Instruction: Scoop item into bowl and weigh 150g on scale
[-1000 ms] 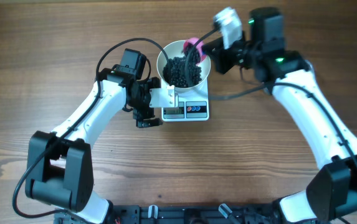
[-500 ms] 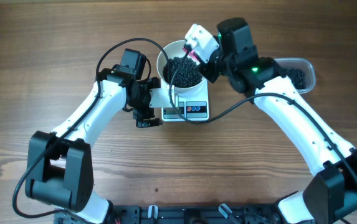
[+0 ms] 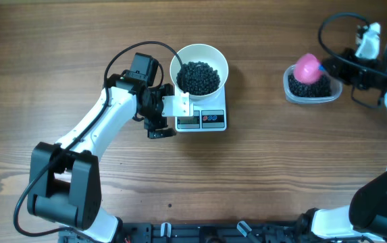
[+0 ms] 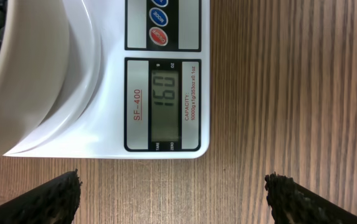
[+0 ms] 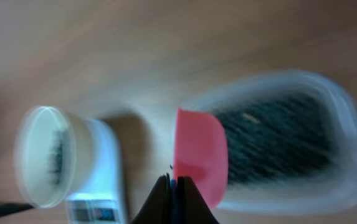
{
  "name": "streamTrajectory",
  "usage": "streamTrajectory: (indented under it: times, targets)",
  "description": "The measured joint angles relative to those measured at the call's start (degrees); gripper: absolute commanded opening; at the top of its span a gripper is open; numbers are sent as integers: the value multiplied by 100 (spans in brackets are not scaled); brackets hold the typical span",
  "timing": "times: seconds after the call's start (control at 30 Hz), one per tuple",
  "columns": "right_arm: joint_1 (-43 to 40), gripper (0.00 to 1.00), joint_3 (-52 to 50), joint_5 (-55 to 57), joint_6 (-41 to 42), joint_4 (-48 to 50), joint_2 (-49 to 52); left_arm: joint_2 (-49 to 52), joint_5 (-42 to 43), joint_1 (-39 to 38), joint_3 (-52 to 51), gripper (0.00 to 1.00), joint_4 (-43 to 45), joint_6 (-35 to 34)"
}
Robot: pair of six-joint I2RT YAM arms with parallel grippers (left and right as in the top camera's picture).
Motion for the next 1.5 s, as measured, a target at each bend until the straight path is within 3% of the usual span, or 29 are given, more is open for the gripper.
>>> streamTrajectory:
  times: [0.1,0.23,0.5,0.63,0.83,1.13,1.5]
  targets:
    - [-50,4,-2,1123,-409,-229,0,0,0,0,0,100,-2,2]
    - [-50,4,-28,2109,-704,315,2,0,0,0,0,100,-2,0]
    - [704,4,-660,2387,-1150,866,492,0,0,0,0,100,0,0]
    - [885,4,-597,2583,-957,739,564,0,0,0,0,100,0,0]
    - [804,4,-560,1491,-713,581,691,0,0,0,0,100,-2,0]
    - [-96,4,-686,-144,-643,684,811,0,0,0,0,100,0,0]
    - [-595,4,-702,-507,20,719,822,0,0,0,0,100,-2,0]
